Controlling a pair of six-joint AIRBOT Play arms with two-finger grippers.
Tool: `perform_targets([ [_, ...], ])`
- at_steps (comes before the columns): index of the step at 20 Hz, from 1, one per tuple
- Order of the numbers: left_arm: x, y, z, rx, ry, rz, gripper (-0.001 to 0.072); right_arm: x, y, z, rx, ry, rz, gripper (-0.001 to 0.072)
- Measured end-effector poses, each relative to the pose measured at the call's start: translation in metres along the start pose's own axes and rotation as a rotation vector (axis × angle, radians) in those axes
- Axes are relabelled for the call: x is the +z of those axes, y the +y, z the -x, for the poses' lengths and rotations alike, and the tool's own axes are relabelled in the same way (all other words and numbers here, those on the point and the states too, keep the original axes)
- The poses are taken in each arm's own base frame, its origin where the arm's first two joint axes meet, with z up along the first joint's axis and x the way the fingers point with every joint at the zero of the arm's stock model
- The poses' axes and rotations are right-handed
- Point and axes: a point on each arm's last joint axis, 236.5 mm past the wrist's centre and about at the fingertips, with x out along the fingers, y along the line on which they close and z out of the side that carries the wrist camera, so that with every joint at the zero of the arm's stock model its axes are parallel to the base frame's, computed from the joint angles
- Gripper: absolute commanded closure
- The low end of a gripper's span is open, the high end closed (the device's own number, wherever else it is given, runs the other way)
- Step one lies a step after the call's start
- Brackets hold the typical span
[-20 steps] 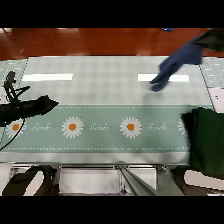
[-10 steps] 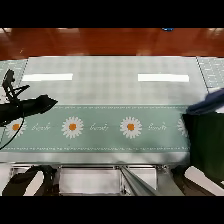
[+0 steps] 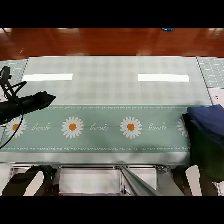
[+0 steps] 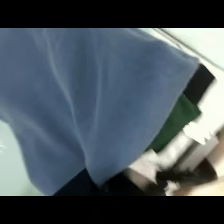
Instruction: Fold the shirts.
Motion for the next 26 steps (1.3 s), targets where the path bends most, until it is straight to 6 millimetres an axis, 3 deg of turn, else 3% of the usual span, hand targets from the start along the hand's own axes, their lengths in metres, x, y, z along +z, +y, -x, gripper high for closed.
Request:
perform_targets([
  [3, -0.003, -0.008, -0.003, -0.015, 0.007, -0.038, 0.0686, -0.02, -0.019, -0.021, -0.069, 0.06, -0.031, 0.0304],
  [6, -0.003, -0.011, -0.006, -0.02, 0.006, -0.063, 0.0686, -0.024, -0.026, -0.031, -0.092, 0.066, -0.047, 0.0309],
  [7, -0.002, -0.011, -0.007, -0.017, -0.001, -0.075, 0.0687, -0.022, -0.023, -0.033, -0.079, 0.059, -0.051, 0.0343],
  [9, 0.004, -0.01, -0.008, -0.012, -0.018, -0.093, 0.0687, -0.011, 0.001, -0.041, 0.021, 0.045, -0.057, 0.051],
  [10, 0.011, -0.012, -0.007, -0.012, -0.039, -0.104, 0.0687, -0.003, 0.025, -0.043, 0.12, 0.034, -0.05, 0.0622],
  [11, 0.02, -0.015, -0.004, -0.013, -0.059, -0.116, 0.0687, 0.006, 0.053, -0.042, 0.232, 0.019, -0.03, 0.069],
  [15, 0.076, -0.051, 0.019, -0.052, -0.176, -0.187, 0.0688, 0.034, 0.197, 0.006, 0.711, -0.121, 0.209, 0.069],
  [17, 0.096, -0.077, 0.025, -0.09, -0.173, -0.218, 0.0689, 0.021, 0.267, 0.032, 0.846, -0.152, 0.388, 0.069],
  [19, 0.1, -0.095, 0.017, -0.102, -0.098, -0.255, 0.0687, -0.013, 0.327, 0.033, 0.86, -0.129, 0.618, 0.069],
  [22, 0.084, -0.077, -0.01, -0.016, 0.084, -0.27, 0.0687, -0.054, 0.377, -0.002, 0.713, -0.097, 0.904, 0.069],
  [26, 0.062, -0.037, -0.03, 0.089, 0.256, -0.2, 0.0686, -0.065, 0.388, -0.059, 0.48, -0.061, 1.052, 0.069],
])
